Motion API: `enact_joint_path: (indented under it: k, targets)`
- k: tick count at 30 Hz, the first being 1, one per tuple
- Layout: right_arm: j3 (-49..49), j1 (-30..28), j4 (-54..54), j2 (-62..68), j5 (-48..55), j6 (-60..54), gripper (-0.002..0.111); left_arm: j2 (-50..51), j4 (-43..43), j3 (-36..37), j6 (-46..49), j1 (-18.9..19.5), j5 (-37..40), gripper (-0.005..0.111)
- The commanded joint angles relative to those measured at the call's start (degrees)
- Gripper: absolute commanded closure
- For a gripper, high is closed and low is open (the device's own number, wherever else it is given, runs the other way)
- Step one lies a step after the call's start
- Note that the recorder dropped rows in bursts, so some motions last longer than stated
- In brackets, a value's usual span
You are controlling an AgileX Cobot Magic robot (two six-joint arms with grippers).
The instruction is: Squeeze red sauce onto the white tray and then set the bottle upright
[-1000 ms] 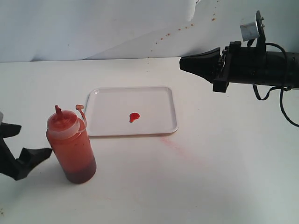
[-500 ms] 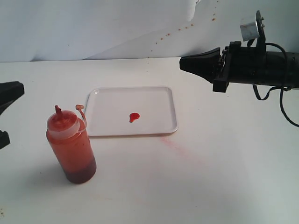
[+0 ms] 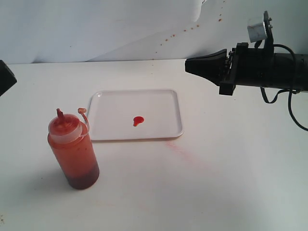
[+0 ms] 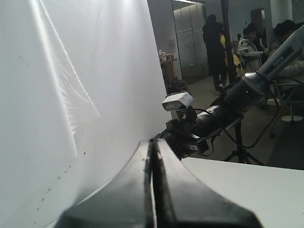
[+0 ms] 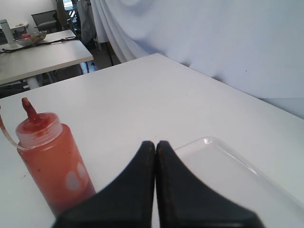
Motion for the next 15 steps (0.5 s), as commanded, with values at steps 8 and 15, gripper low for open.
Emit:
enact_joint_path:
  k: [8,15]
  targets:
    - [-0.40,0.08,0.35,-0.54,0.45,-0.35,0.108,-2.27,0.24,-0.32,-0.71,-1.21,-0.54,0.107]
    - [-0.40,0.08,0.35,-0.54,0.45,-0.35,0.108,-16.74,1.91,-0.32,-0.71,-2.21,-0.52,0.107]
